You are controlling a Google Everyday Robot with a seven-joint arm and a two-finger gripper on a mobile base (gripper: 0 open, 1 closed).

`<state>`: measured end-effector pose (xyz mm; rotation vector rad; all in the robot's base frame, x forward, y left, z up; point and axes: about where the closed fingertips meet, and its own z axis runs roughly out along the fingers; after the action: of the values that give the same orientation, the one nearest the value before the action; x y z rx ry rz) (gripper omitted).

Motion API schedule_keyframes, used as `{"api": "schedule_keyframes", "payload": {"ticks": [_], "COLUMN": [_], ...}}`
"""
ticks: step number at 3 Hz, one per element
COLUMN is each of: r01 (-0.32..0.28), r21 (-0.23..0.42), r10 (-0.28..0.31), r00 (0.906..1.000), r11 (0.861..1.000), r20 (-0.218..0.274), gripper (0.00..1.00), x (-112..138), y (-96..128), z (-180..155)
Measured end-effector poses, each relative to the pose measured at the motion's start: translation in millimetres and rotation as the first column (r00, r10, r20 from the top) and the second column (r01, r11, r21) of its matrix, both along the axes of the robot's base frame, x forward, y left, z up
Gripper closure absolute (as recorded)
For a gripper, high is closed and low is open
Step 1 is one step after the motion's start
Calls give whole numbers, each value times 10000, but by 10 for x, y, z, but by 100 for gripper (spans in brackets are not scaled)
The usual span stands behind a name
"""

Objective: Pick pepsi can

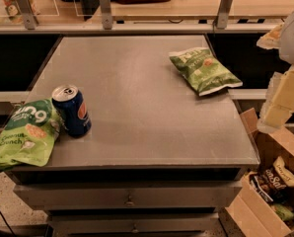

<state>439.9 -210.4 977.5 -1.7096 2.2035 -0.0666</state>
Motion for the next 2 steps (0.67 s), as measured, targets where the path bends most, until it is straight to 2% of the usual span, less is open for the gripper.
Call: {"api": "schedule_keyframes", "payload": {"ticks": [1,2], "r01": [-347,-1139], "r21": [1282,2967], "r10": [356,1250], "r00": [9994,9920], "r11": [9911,9482], "r20": [-46,-185], "gripper": [0,0], "x": [152,289], "y": [280,833], "z": [-92,-185]}}
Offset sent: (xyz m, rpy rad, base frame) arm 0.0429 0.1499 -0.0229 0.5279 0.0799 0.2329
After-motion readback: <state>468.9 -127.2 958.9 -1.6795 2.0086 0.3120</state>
